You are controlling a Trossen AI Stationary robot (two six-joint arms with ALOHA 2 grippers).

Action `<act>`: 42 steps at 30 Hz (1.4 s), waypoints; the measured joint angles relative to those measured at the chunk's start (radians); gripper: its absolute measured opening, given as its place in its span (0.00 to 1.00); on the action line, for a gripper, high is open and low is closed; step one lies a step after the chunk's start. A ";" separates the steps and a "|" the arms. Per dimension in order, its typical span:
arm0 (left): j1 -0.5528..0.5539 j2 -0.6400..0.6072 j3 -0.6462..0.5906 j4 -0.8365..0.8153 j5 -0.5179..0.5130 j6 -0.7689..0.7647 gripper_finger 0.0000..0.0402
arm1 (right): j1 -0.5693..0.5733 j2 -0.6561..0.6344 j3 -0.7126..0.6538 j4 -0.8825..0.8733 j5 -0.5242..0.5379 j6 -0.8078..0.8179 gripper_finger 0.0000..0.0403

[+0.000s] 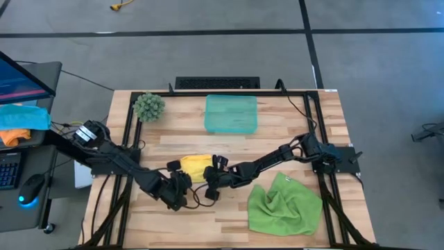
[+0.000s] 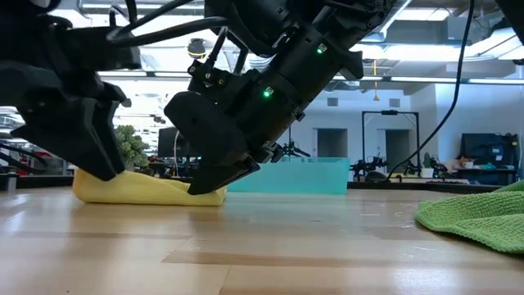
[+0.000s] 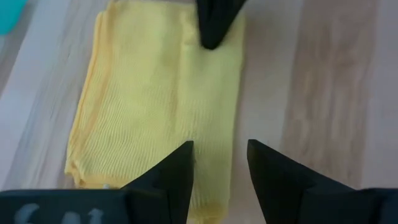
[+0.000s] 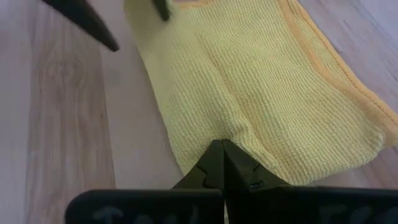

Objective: Roll microfiber towels into tight, uniform cylinder then place into a basket
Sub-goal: Roll the yellow microfiber cloth

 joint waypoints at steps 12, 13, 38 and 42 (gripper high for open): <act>0.027 -0.002 -0.013 0.014 0.028 -0.018 0.36 | 0.000 0.000 0.000 0.000 -0.004 0.000 0.04; 0.029 -0.002 -0.024 0.023 0.028 -0.020 0.36 | 0.000 0.000 0.000 -0.001 -0.005 0.000 0.04; -0.035 -0.076 -0.034 0.024 -0.040 -0.023 0.36 | 0.000 0.002 0.000 -0.002 -0.008 0.000 0.05; -0.036 -0.010 -0.033 0.070 -0.049 -0.002 0.36 | 0.000 0.002 0.000 -0.002 -0.008 0.000 0.04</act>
